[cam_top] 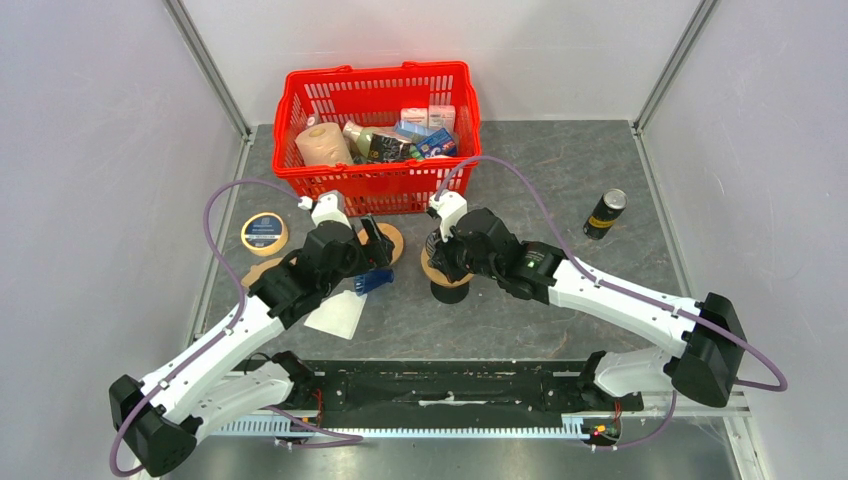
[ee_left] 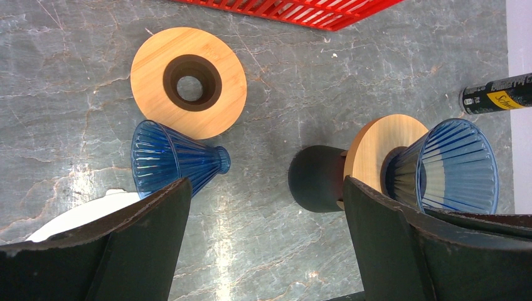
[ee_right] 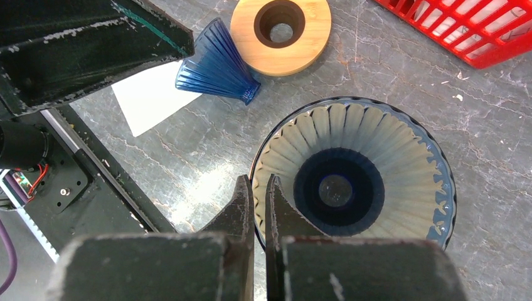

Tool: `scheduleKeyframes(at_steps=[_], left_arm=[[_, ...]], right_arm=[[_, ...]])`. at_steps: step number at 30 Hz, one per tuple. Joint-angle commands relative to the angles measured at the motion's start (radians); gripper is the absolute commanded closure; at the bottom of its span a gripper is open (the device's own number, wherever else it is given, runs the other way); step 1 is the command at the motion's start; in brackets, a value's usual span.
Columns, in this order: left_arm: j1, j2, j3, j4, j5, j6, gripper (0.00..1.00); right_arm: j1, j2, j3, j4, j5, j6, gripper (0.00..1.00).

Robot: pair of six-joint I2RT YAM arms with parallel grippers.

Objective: Place the coffee filter in the dripper

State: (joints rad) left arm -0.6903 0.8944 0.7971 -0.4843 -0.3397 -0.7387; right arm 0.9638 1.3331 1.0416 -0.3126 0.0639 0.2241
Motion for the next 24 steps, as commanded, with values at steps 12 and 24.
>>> scheduleKeyframes(at_steps=[12,24], left_arm=[[0.005,-0.045,0.018,-0.004,-0.035,0.005,0.04],[0.003,-0.053,0.037,-0.011,-0.042,0.012,0.04]], right_arm=[[0.010,0.108,-0.009,-0.419,-0.019,0.062,0.99],[0.010,0.097,0.070,-0.438,0.027,0.051,0.84]])
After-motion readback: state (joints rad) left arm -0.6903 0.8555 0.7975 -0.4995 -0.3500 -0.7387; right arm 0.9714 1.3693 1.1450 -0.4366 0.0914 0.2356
